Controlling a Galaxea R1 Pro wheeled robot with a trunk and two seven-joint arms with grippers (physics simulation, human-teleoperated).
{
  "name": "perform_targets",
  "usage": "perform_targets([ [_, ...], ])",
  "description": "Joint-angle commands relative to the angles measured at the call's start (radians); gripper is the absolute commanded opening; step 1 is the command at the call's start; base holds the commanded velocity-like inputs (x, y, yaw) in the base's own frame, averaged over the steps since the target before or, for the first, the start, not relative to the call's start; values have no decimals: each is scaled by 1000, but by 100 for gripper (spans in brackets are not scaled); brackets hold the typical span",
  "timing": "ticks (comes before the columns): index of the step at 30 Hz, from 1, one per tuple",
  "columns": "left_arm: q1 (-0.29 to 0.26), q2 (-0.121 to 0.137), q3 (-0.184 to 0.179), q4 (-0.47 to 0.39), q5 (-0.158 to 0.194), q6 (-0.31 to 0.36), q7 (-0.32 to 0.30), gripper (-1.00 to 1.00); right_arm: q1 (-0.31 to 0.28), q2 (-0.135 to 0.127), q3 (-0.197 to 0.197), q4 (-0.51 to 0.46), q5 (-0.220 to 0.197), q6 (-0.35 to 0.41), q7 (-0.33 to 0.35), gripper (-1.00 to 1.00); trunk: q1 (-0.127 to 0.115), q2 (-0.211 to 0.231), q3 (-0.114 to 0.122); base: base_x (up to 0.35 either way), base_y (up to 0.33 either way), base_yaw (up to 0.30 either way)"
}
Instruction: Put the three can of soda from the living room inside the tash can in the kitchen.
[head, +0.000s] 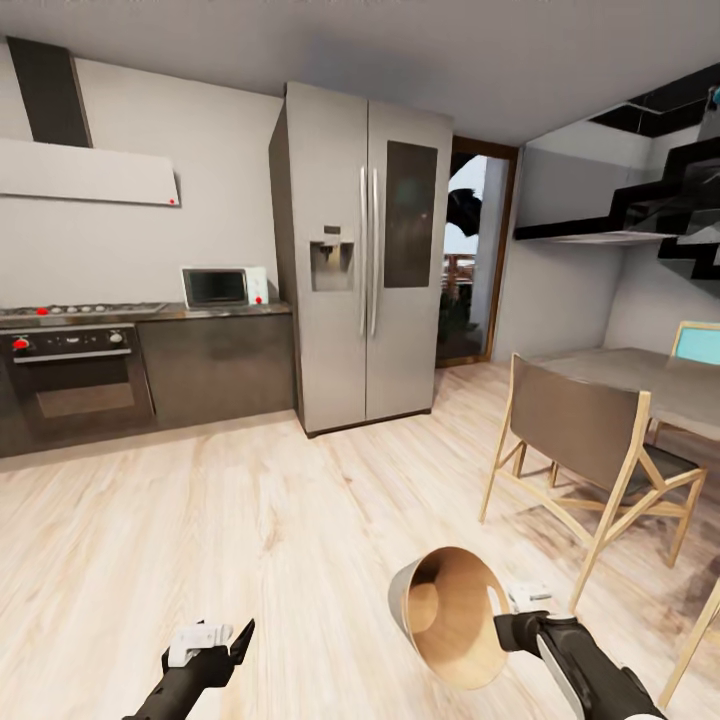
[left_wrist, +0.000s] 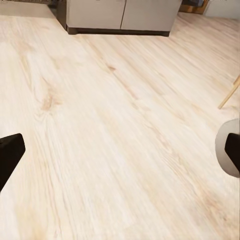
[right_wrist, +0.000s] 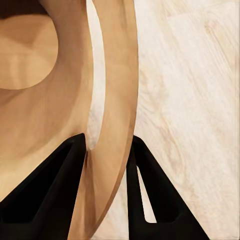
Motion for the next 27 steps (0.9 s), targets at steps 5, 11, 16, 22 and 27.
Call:
perform_targets([
  [5, 0, 0, 0, 0, 0, -1, 0, 100, 17, -2, -2, -3, -9, -19, 3, -100, -19, 35, 16, 0, 0, 0],
  [11, 0, 0, 0, 0, 0, -1, 0, 100, 41, -34, -1, -1, -12, -62, 5, -100, -42, 77, 35, 0, 0, 0],
  [16, -1, 0, 1, 1, 0, -1, 0, 100, 53, -50, -2, 3, -15, -66, 1, -100, -62, 112, 50, 0, 0, 0],
  [22, -2, 0, 1, 2, 0, -2, 6, 100, 107, -58, -29, 11, -21, -168, 4, -100, -85, 154, 69, 0, 0, 0],
  [27, -2, 0, 1, 2, 0, -2, 6, 100, 122, -58, -96, 20, -22, -193, 8, -100, -104, 189, 85, 0, 0, 0],
])
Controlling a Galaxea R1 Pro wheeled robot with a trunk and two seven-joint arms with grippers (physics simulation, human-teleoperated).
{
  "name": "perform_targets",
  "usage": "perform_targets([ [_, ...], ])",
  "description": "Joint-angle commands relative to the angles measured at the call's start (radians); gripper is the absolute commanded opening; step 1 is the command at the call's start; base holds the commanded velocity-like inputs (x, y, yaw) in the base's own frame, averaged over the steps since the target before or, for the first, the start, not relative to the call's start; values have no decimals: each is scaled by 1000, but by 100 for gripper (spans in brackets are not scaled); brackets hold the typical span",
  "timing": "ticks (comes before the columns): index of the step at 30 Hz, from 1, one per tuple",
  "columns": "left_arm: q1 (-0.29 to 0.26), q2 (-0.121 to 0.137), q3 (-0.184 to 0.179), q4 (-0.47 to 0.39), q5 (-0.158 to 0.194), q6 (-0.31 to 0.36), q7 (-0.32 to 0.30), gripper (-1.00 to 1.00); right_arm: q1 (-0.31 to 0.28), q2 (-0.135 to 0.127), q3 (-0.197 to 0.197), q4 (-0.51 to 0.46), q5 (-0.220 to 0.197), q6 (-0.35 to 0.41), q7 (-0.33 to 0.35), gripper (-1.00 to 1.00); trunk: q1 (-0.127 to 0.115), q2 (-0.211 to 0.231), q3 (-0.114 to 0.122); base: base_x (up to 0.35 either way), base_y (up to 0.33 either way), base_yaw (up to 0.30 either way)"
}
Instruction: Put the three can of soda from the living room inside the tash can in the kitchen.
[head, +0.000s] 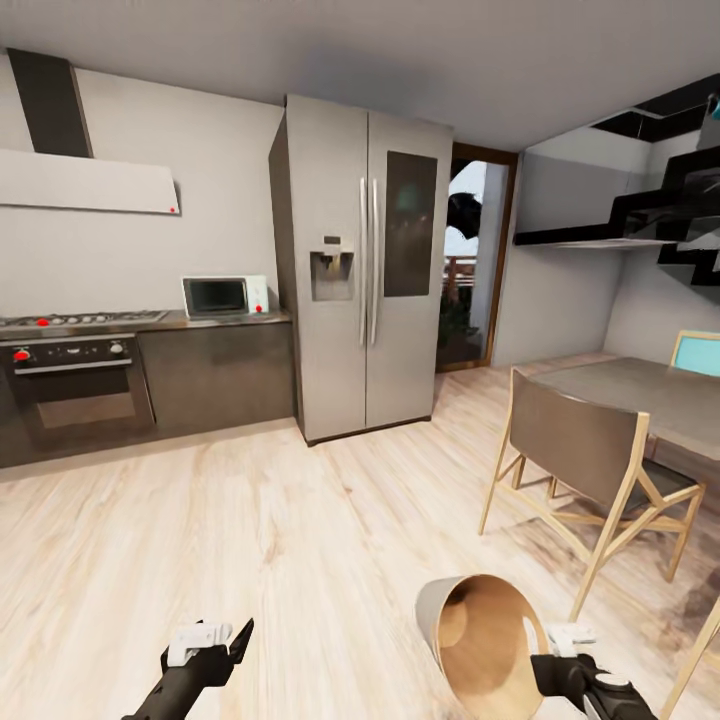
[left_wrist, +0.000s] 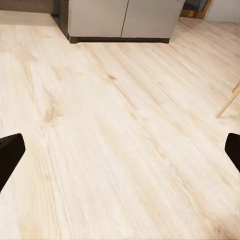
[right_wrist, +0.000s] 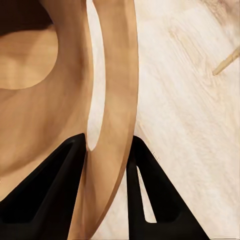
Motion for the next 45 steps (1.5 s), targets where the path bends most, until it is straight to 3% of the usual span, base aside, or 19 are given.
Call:
perform_targets([
  [1, 0, 0, 0, 0, 0, 0, 0, 100, 0, 0, -9, 4, -3, -6, 3, -100, -4, 7, 3, 0, 0, 0],
  [3, 0, 0, 0, 0, 0, -1, 0, 100, 6, -1, -23, 42, -3, -80, 3, -100, -12, 21, 10, 0, 0, 0],
  [4, 0, 0, 1, 1, -1, -4, 0, 100, 23, -19, -34, 98, -2, -170, 4, -100, -16, 28, 13, 0, 0, 0],
  [22, 0, 0, 4, 1, 0, -8, 1, 100, 59, -59, -40, 99, -2, -193, 74, -100, -85, 154, 69, 0, 0, 0],
  [32, 0, 5, -3, 2, -2, -34, 96, 100, 133, -70, -44, 99, -1, -230, 77, -100, -123, 224, 101, 0, 0, 0],
  [39, 0, 6, -5, 11, -4, -39, 103, 100, 163, -81, -44, 102, -1, -266, 77, -100, -150, 273, 122, 0, 0, 0],
  [41, 0, 6, -6, 15, -5, -40, 104, 100, 189, -92, -46, 128, -3, -399, 75, -100, -157, 287, 129, 0, 0, 0],
  [45, 0, 6, -6, 29, -5, -41, 104, 100, 206, -96, -79, 214, -3, -578, 66, -100, -173, 315, 141, 0, 0, 0],
])
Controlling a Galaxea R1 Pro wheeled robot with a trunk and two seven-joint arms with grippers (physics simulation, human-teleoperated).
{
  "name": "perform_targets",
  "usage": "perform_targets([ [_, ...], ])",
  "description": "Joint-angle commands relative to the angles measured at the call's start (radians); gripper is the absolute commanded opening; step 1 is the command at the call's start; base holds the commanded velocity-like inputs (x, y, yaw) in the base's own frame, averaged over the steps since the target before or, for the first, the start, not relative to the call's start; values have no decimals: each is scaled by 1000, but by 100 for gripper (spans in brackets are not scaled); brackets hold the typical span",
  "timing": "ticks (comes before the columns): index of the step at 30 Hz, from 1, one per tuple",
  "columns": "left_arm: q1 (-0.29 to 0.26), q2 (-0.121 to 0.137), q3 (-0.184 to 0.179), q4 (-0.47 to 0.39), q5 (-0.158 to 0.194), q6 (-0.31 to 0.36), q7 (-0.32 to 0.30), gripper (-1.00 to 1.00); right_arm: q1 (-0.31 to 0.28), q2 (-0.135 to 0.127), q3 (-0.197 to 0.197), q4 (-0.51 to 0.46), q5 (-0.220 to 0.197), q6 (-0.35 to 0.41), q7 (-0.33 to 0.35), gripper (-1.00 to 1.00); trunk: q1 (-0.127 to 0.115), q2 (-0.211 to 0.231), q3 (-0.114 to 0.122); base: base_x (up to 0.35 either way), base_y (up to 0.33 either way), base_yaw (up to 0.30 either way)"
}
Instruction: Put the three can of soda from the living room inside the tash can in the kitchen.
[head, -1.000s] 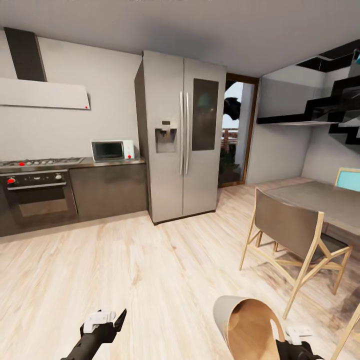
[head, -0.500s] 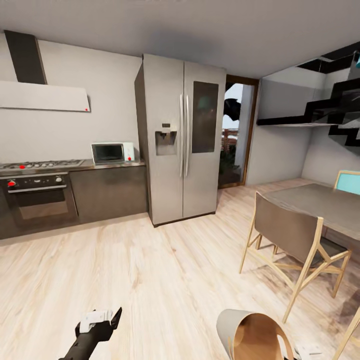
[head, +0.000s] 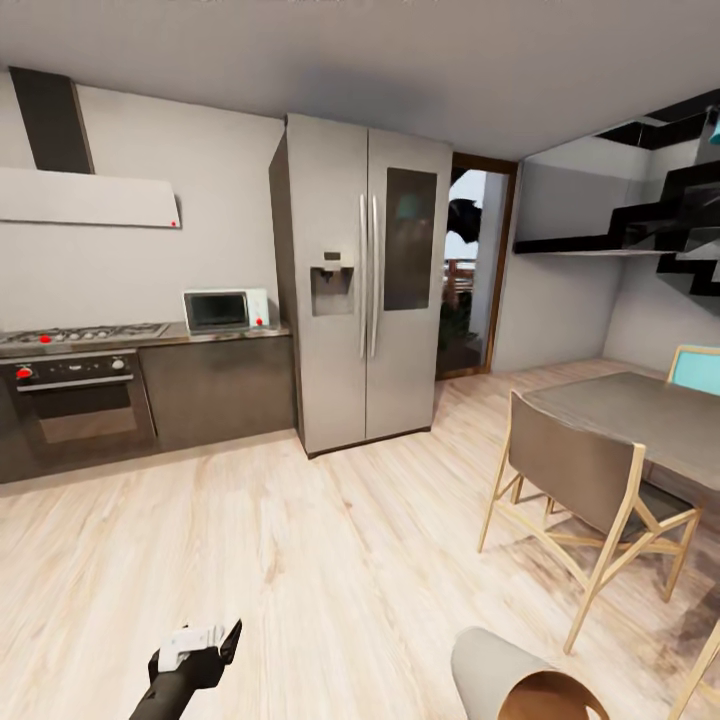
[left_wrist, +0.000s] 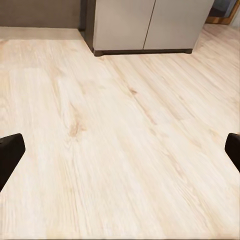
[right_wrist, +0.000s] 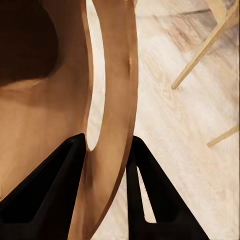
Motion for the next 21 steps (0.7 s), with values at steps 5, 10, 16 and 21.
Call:
perform_targets([
  [5, 0, 1, 0, 11, 1, 0, 0, 100, 5, -3, -43, 45, 0, -71, 5, -100, -19, 35, 16, 0, 0, 0],
  [10, 0, 3, 1, 16, 1, 1, 0, 100, 7, -4, -58, 65, 0, -98, 5, -100, -39, 70, 32, 0, 0, 0],
  [16, 0, 2, 4, 67, -57, -2, 1, 100, 9, -5, -65, 122, 1, -150, 10, -100, -62, 112, 50, 0, 0, 0],
  [21, -1, 2, 6, 89, -70, -7, 2, 100, 9, -4, -65, 135, 0, -191, 14, -100, -81, 147, 66, 0, 0, 0],
])
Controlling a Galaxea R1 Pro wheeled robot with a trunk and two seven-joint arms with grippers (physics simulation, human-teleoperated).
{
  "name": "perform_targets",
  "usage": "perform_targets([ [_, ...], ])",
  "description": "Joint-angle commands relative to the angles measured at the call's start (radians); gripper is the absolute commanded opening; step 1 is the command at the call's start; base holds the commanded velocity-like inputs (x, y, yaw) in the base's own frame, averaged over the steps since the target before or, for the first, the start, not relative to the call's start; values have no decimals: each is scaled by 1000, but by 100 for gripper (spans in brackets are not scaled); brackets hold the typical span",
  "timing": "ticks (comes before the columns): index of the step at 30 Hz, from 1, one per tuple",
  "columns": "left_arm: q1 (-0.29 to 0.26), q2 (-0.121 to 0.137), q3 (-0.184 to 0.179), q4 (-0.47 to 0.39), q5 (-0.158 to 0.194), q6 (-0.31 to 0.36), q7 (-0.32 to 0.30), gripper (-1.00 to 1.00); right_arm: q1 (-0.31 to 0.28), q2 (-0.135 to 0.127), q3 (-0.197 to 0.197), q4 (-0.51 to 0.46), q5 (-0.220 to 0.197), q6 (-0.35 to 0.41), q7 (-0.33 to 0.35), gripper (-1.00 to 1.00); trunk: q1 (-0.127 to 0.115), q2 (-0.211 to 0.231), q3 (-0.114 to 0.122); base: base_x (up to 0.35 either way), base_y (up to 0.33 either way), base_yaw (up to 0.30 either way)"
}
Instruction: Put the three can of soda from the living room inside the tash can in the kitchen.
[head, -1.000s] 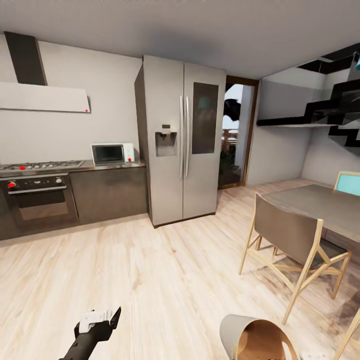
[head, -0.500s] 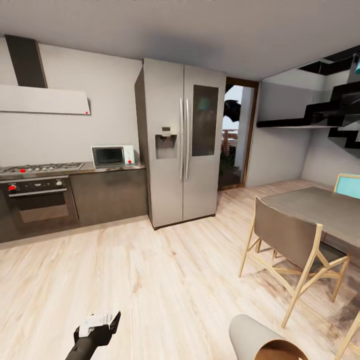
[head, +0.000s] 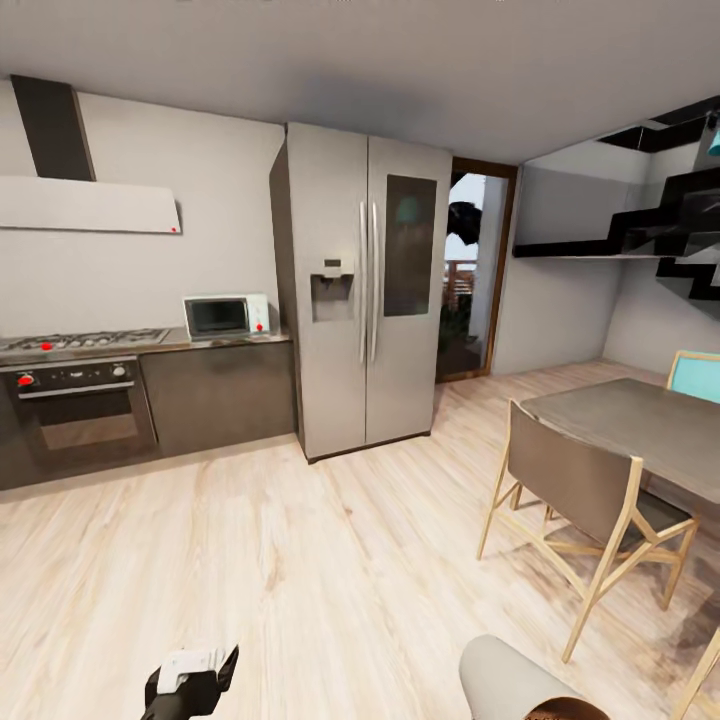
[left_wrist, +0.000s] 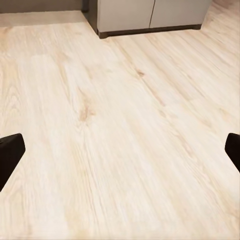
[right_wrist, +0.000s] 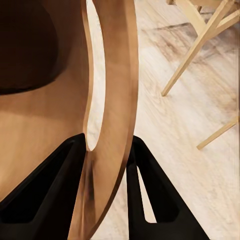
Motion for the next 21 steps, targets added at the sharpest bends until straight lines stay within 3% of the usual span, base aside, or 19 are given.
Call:
perform_targets([
  [1, 0, 0, 1, 3, -2, -1, 0, 100, 0, 0, -5, 0, -2, -6, 5, -100, -4, 7, 3, 0, 0, 0],
  [21, -1, 0, 1, 52, -5, -23, 0, 100, 0, 0, -5, 33, -3, -16, 6, -100, -81, 147, 66, 0, 0, 0],
])
